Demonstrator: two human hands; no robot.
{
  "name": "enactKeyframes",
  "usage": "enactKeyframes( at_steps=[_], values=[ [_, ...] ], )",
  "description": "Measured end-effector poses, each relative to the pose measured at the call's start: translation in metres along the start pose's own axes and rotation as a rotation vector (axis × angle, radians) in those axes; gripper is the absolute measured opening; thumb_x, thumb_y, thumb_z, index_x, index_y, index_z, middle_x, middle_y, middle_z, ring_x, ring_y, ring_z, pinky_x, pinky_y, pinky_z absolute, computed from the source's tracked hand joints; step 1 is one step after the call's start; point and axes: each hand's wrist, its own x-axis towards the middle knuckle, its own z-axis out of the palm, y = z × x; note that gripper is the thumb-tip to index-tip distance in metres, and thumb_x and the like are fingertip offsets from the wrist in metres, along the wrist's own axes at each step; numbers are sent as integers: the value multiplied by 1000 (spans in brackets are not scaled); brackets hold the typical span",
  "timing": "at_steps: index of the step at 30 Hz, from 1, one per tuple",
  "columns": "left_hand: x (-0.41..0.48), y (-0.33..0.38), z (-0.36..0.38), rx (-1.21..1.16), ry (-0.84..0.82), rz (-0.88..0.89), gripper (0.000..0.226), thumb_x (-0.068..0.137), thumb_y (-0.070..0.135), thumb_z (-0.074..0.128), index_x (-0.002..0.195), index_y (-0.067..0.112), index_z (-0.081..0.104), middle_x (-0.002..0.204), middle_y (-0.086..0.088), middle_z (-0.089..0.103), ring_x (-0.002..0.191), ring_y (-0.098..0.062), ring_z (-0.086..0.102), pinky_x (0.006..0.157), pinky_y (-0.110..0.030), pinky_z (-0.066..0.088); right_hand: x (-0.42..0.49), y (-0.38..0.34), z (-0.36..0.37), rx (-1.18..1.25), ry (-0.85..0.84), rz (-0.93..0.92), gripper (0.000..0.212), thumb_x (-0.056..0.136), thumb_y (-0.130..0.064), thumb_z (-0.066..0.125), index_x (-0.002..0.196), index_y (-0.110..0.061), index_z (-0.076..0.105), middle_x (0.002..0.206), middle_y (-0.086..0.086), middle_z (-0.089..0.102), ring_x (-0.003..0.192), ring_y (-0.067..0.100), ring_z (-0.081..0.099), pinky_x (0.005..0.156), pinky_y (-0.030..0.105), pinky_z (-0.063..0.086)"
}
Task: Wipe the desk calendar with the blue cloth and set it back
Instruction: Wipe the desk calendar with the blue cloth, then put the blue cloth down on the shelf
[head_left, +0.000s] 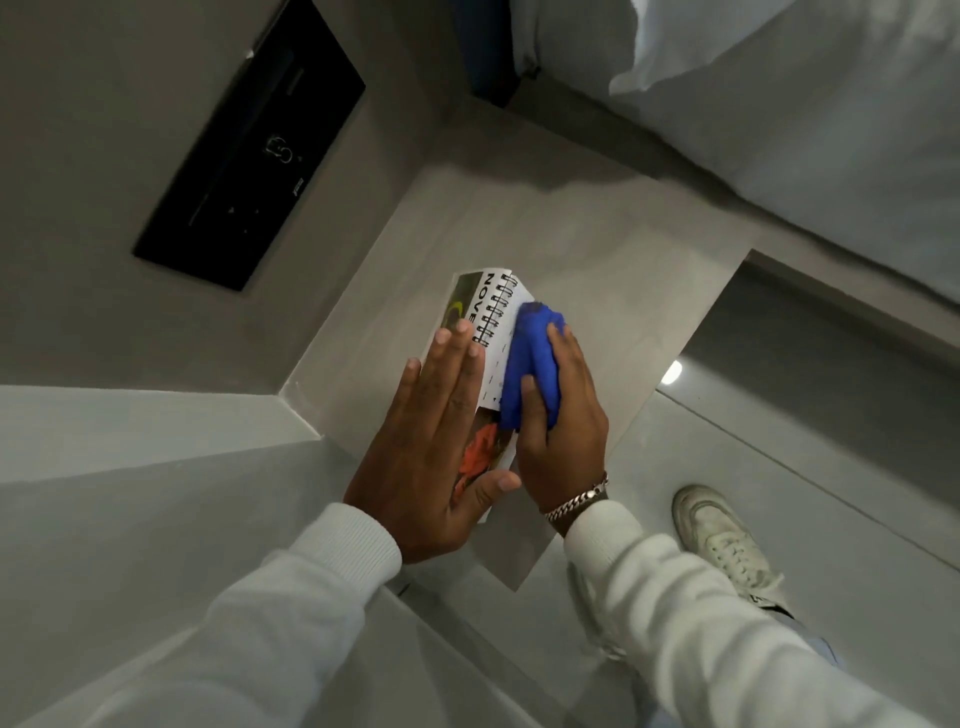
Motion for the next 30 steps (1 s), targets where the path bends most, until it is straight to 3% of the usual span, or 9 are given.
enactKeyframes(
  at_steps=[5, 7, 9, 12, 13, 19, 22, 25, 30],
  values=[
    [0, 3, -3, 47, 3, -16, 90, 92, 64, 30, 153, 2, 6, 165, -18, 5, 154, -29, 2, 122, -54, 16, -3, 3, -27, -28, -85, 16, 36, 89, -12, 57, 125, -6, 53, 130, 12, 59, 117, 26, 56, 101, 42, 45],
    [-1, 6, -4, 82, 10, -20, 91, 92, 64, 29, 153, 0, 7, 164, -20, 7, 153, -32, 6, 121, -56, 20, 4, 4, -49, -76, -147, -1, 32, 85, -15, 57, 116, -7, 57, 119, 10, 62, 106, 24, 59, 94, 42, 49],
    [0, 8, -4, 152, 17, -26, 91, 92, 64, 31, 152, -3, 14, 163, -22, 12, 152, -35, 11, 117, -58, 25, 19, 3, -75, -132, -201, -37, 31, 84, -15, 58, 115, -9, 57, 117, 7, 62, 103, 22, 59, 92, 36, 50],
    [1, 11, -5, 261, 22, -47, 88, 92, 62, 31, 150, -3, 22, 161, -23, 18, 151, -37, 17, 114, -60, 29, 60, 0, -112, -268, -263, -189, 34, 83, -11, 56, 117, -5, 56, 119, 6, 59, 108, 23, 58, 96, 12, 38],
    [1, 12, -5, 280, 23, -57, 87, 92, 62, 30, 151, -1, 21, 161, -22, 19, 150, -37, 18, 114, -61, 28, 78, -2, -122, -324, -291, -245, 36, 82, -8, 56, 118, -5, 55, 121, 9, 58, 109, 25, 57, 96, 10, 35],
    [0, 32, 1, 352, 64, -231, 84, 90, 59, 36, 154, 7, 17, 164, -13, 17, 152, -34, 16, 119, -58, 16, 167, -7, -129, -754, -523, -459, 46, 84, -3, 58, 129, -6, 53, 146, 21, 44, 132, 41, 42, 101, 49, 47],
    [1, 46, 5, 383, 85, -340, 84, 90, 57, 39, 154, 7, 17, 164, -13, 17, 151, -33, 18, 119, -60, 14, 176, 9, -116, -1017, -698, -508, 54, 95, -31, 49, 144, -12, 37, 158, 18, 25, 146, 39, 20, 109, 56, 35],
    [5, 59, 12, 395, 103, -421, 84, 89, 56, 42, 153, 6, 20, 164, -14, 19, 151, -33, 20, 117, -62, 18, 170, 35, -115, -1167, -735, -519, 77, 93, -61, 36, 153, -18, 14, 164, 12, 4, 150, 35, 3, 115, 60, 19],
    [7, 71, 17, 344, 163, -529, 77, 93, 54, 36, 153, 8, 21, 164, -12, 19, 152, -33, 18, 117, -63, 16, 172, 40, -116, -1250, -777, -524, 96, 82, -79, 26, 153, -20, -1, 164, 10, -6, 150, 36, -5, 115, 65, 14]
  ],
)
